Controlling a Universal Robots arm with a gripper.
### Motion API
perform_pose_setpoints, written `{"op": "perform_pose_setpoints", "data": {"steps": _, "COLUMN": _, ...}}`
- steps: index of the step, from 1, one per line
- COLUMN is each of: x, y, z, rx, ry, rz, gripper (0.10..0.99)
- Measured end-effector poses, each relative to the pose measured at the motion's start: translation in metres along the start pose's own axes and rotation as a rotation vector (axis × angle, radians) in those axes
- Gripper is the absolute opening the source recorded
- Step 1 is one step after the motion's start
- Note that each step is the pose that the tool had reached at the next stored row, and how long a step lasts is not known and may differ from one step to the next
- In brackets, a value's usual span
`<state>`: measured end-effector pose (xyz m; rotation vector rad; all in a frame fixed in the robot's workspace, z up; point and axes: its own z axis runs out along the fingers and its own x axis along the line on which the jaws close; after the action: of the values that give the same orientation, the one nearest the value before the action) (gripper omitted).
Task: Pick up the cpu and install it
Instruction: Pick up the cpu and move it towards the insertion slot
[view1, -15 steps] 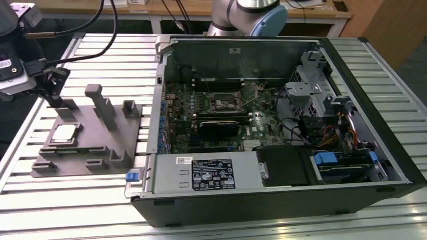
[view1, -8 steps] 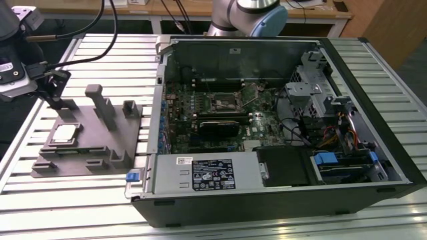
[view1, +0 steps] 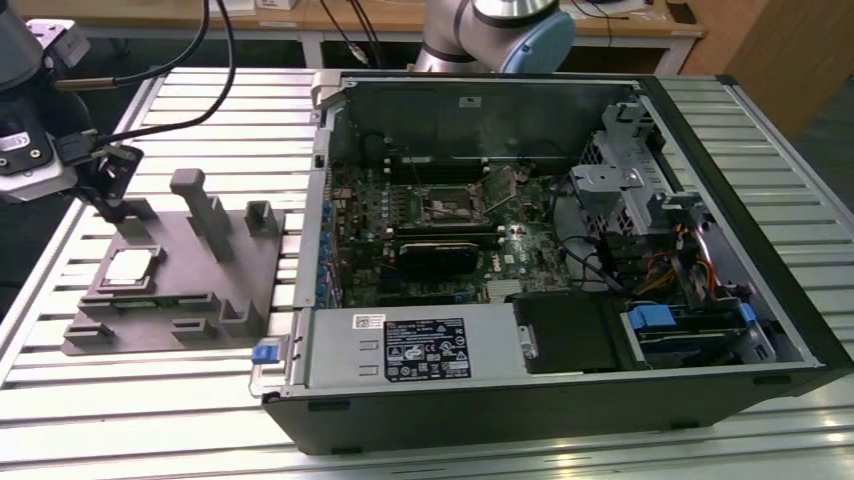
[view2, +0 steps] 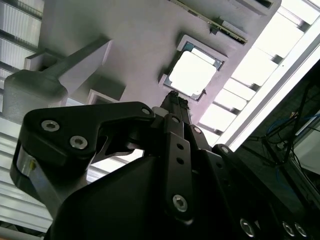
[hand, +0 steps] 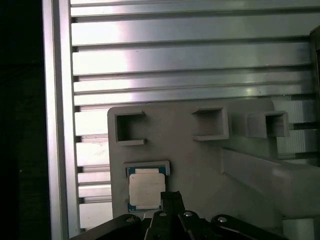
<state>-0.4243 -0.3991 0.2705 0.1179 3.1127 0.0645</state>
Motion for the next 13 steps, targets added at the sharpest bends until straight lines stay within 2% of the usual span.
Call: {"op": "perform_pose_setpoints", "data": {"steps": 13, "x": 0.002, "y": -0.0008, "z": 0.0099, "rx": 0.0, "ry": 0.0, "rz": 0.0, "gripper": 0.106}}
